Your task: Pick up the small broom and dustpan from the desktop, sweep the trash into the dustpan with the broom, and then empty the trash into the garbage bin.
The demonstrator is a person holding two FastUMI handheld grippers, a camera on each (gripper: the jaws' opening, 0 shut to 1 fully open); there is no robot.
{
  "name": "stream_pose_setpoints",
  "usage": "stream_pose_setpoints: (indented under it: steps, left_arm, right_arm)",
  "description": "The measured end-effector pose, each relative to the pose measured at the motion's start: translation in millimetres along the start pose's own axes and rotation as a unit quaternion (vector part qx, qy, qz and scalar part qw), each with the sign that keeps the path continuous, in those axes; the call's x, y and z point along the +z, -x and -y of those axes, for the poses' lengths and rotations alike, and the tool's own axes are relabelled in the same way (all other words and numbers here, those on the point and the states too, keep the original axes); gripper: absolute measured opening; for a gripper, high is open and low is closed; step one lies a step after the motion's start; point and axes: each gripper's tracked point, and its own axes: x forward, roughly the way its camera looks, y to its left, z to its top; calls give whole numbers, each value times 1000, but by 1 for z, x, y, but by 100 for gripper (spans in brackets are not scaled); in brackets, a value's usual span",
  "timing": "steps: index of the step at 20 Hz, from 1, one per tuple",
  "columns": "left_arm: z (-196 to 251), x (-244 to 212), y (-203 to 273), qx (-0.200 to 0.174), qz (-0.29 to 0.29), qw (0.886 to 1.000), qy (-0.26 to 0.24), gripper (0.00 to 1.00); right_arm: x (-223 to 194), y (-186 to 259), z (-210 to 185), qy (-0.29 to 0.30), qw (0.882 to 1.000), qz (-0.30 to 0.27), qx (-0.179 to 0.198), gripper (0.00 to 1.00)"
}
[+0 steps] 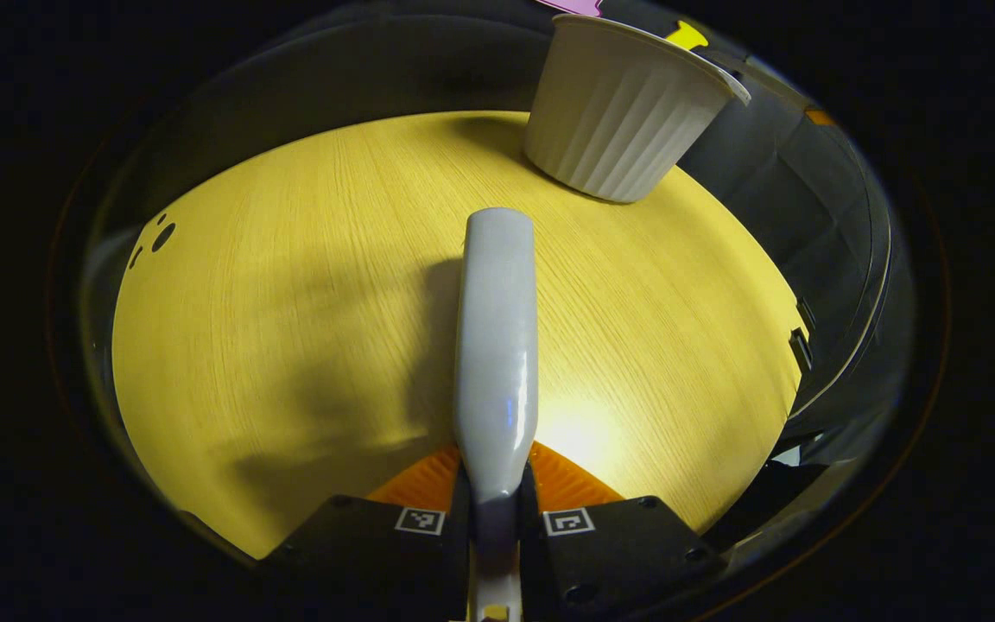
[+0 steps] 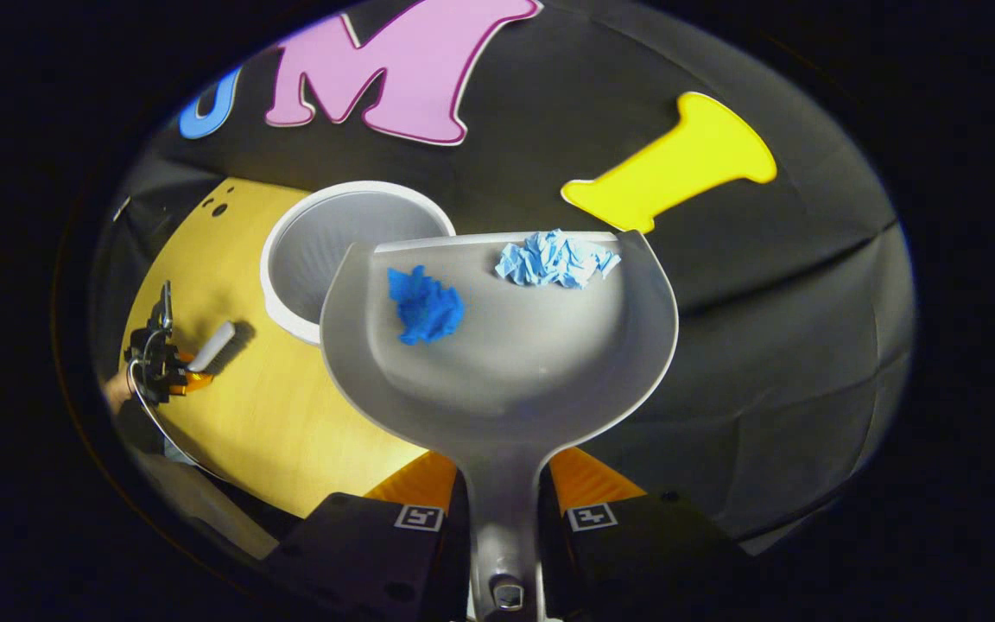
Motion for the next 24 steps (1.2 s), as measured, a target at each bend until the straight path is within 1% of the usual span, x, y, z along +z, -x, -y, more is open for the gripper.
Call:
stream_pose_setpoints:
  steps: [2, 4, 6, 7, 8, 9, 10, 11, 12, 13, 14, 17, 18, 19, 20, 21, 22, 23, 24]
  left_arm:
    - [0, 0, -1, -1, 3, 1000, 2, 28]
    - [-1, 0, 0, -2, 6, 1000, 7, 27]
    - [-3, 0, 2, -1, 8, 1000, 13, 27]
    - [-3, 0, 2, -1, 9, 1000, 16, 31]
    - [-2, -1, 0, 0, 9, 1000, 18, 31]
    - [-2, -1, 0, 0, 10, 1000, 19, 28]
    - [-2, -1, 0, 0, 11, 1000, 20, 30]
    - [-2, -1, 0, 0, 11, 1000, 21, 30]
    - [-2, -2, 0, 0, 10, 1000, 21, 27]
    - [-2, -1, 1, -1, 10, 1000, 18, 27]
    - [-2, -1, 0, -1, 9, 1000, 18, 31]
    - [-2, -1, 0, 0, 9, 1000, 20, 31]
    - [-2, -1, 0, 0, 10, 1000, 21, 28]
    - [-2, -2, 0, -1, 10, 1000, 20, 28]
    - [-2, -2, 0, -2, 10, 1000, 20, 31]
    - [-2, -1, 0, -3, 11, 1000, 21, 28]
    - [-2, -2, 0, -3, 12, 1000, 23, 28]
    - [-2, -2, 0, -3, 12, 1000, 25, 31]
    - [-2, -2, 0, -3, 12, 1000, 26, 31]
  right_arm:
    - [6, -7, -5, 44, 999, -25, 2, 37]
    - [9, -12, -6, 87, 995, -53, -1, 37]
    - [15, -17, -1, 118, 990, -78, -13, 37]
    - [19, -19, 3, 130, 987, -88, -22, 37]
    - [18, -18, 6, 141, 985, -93, -27, 37]
    - [19, -18, 6, 147, 984, -98, -26, 37]
    - [21, -19, 4, 150, 983, -100, -24, 37]
    - [22, -21, 2, 155, 982, -102, -24, 37]
    - [21, -22, 0, 175, 978, -110, -25, 37]
    - [34, -24, -8, 190, 975, -112, -18, 37]
    - [41, -24, -12, 196, 974, -114, -15, 37]
    - [58, -30, -14, 218, 969, -114, -22, 37]
    - [57, -30, -17, 226, 966, -121, -19, 37]
    - [56, -31, -19, 244, 961, -128, -19, 37]
    - [58, -31, -21, 263, 956, -131, -20, 37]
    - [66, -33, -23, 270, 954, -126, -23, 37]
    - [71, -34, -26, 267, 956, -121, -21, 37]
    - [71, -34, -29, 264, 956, -123, -21, 37]
    - [70, -34, -30, 275, 953, -126, -23, 37]
